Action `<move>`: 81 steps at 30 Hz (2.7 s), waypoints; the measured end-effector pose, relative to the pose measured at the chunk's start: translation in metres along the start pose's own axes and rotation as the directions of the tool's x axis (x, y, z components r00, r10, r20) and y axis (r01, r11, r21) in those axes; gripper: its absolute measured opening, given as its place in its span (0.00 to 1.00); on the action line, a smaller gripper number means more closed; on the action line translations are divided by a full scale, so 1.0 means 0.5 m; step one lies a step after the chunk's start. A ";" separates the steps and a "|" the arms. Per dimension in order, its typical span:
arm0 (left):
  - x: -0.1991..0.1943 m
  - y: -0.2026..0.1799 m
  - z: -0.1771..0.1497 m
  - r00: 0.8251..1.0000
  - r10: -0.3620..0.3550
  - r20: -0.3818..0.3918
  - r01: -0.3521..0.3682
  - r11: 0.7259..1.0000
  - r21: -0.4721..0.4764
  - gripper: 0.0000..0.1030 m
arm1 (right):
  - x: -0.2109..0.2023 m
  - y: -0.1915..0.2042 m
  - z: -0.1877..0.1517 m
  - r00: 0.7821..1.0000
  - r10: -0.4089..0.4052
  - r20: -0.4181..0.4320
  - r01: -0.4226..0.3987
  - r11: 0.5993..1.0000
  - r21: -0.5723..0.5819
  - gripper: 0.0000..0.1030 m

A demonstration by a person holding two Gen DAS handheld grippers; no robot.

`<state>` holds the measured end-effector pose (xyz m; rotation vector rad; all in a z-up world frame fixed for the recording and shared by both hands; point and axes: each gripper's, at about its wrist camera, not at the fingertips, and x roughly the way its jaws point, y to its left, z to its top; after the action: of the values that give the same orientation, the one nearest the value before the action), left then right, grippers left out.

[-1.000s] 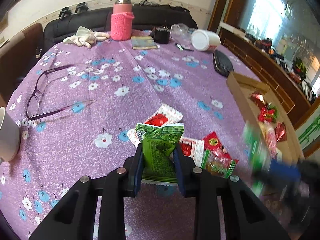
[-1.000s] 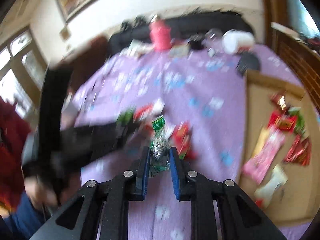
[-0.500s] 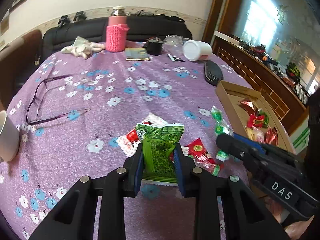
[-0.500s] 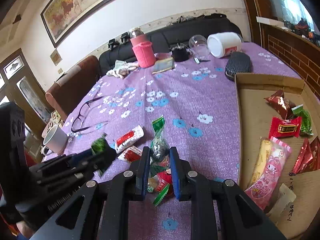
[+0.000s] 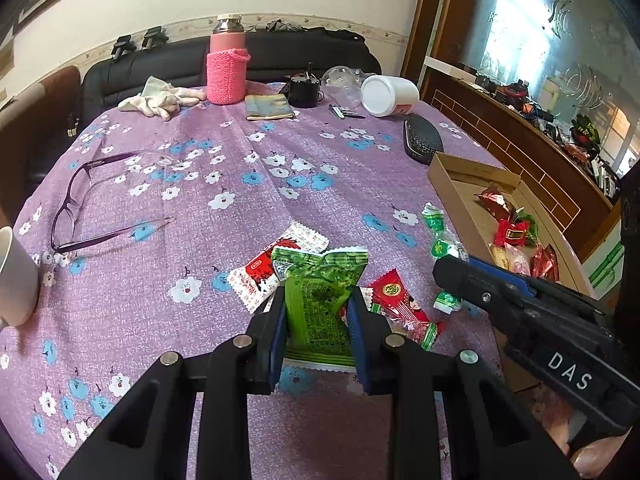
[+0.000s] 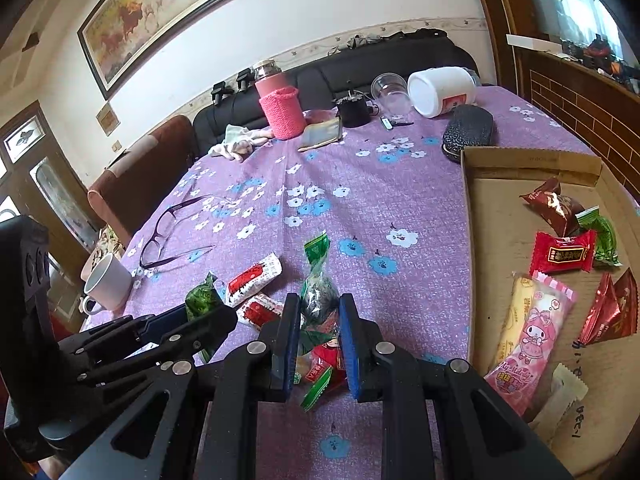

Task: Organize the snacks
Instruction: 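Lift the green packet and clear candy off the pile with both grippers, then carry both held snacks over the cardboard tray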

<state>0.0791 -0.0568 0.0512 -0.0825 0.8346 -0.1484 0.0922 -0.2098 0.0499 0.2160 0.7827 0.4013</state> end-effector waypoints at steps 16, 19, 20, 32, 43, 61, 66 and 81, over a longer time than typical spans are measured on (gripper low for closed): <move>0.000 -0.005 -0.001 1.000 -0.003 -0.004 0.003 1.000 0.007 0.26 | -0.001 0.000 0.000 1.000 -0.004 -0.002 0.004 1.000 -0.001 0.20; -0.001 -0.005 -0.001 1.000 -0.003 -0.002 0.003 1.000 0.008 0.26 | -0.002 0.001 0.000 1.000 -0.006 0.001 0.006 1.000 -0.003 0.20; -0.001 -0.005 0.000 1.000 -0.003 -0.001 0.003 1.000 0.008 0.26 | -0.002 0.001 0.000 1.000 -0.005 0.001 0.005 1.000 -0.002 0.20; -0.002 -0.007 -0.001 1.000 -0.004 -0.002 0.004 1.000 0.008 0.26 | -0.006 -0.002 0.001 1.000 -0.007 0.006 0.007 1.000 0.004 0.20; -0.005 -0.015 0.000 1.000 -0.013 0.000 0.013 1.000 0.018 0.26 | -0.016 -0.013 0.003 1.000 -0.015 0.020 0.015 0.999 0.030 0.20; -0.046 -0.099 -0.017 0.991 -0.131 0.013 0.129 0.983 0.133 0.26 | -0.190 -0.255 -0.042 0.963 -0.206 0.172 0.138 0.930 0.341 0.20; -0.057 -0.159 -0.016 0.981 -0.192 -0.020 0.193 0.967 0.165 0.26 | -0.217 -0.325 -0.065 0.959 -0.229 0.167 0.142 0.898 0.416 0.20; 0.021 -0.404 -0.055 0.948 -0.280 -0.152 0.315 0.897 0.310 0.26 | -0.189 -0.371 -0.086 0.980 -0.186 0.077 0.122 0.853 0.508 0.20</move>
<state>0.0458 -0.2580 0.0515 0.1167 0.8867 -0.5856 0.0511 -0.4158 0.0187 0.6573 0.7650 0.0202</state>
